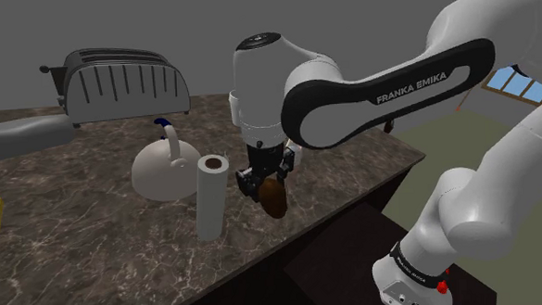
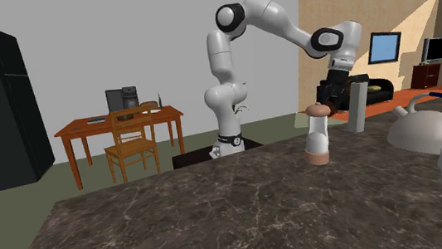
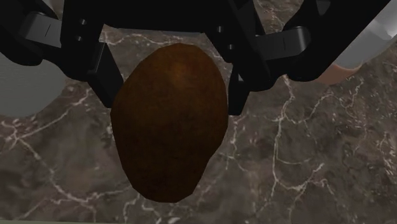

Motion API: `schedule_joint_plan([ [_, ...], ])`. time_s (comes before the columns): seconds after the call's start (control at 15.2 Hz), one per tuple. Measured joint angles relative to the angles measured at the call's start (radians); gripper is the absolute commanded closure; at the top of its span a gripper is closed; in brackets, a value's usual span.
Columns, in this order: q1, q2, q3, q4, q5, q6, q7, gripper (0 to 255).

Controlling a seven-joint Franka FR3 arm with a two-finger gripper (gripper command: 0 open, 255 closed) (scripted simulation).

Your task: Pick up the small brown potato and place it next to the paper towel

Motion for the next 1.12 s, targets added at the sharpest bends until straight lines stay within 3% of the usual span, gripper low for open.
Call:
schedule_joint_plan([
  [0.73, -0.002, 0.084, 0.007, -0.074, -0.042, 0.147, 0.045, 255],
  [1.12, -0.003, 0.093, 0.006, -0.082, -0.049, 0.165, 0.051, 255],
])
